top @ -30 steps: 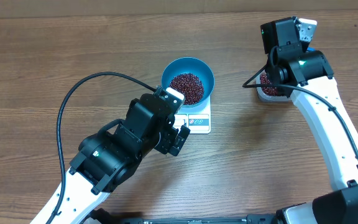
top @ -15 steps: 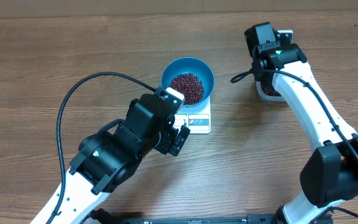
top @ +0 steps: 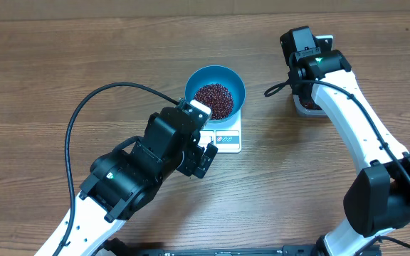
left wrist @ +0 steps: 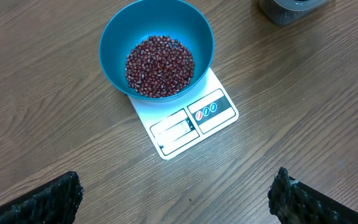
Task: Scoop item into bowl and weigh 150g on scale
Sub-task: 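Move the empty scoop back right to the bean tub, then lower the blue scoop into the tub and push through the beans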
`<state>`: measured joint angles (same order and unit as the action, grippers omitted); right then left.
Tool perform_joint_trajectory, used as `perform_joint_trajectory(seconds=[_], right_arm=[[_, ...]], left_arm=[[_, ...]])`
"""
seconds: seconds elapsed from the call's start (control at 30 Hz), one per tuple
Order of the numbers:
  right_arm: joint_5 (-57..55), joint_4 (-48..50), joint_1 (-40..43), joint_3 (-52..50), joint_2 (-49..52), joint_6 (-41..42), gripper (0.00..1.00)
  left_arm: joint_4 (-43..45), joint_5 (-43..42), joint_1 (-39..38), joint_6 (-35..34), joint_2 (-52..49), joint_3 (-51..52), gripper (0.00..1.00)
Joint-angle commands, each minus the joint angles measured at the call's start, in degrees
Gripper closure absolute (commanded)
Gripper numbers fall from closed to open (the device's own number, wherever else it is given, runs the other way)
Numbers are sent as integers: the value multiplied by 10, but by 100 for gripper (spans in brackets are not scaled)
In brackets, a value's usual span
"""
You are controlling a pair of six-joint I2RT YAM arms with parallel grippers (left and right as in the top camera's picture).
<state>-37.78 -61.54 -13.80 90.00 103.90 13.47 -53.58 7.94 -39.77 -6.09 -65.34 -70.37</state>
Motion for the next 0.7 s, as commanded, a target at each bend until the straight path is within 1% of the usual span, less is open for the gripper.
perform_joint_trajectory(seconds=[0.0, 0.27, 0.4, 0.67], right_arm=[[6, 1, 1, 0, 16, -19, 96], [6, 8, 1, 0, 36, -19, 96], [6, 13, 2, 0, 36, -38, 96], [14, 17, 27, 0, 36, -49, 96]], left_arm=[[0, -7, 1, -8, -2, 6, 1], [0, -7, 1, -8, -2, 6, 1], [0, -7, 1, -8, -2, 6, 1], [0, -7, 1, -8, -2, 6, 0]])
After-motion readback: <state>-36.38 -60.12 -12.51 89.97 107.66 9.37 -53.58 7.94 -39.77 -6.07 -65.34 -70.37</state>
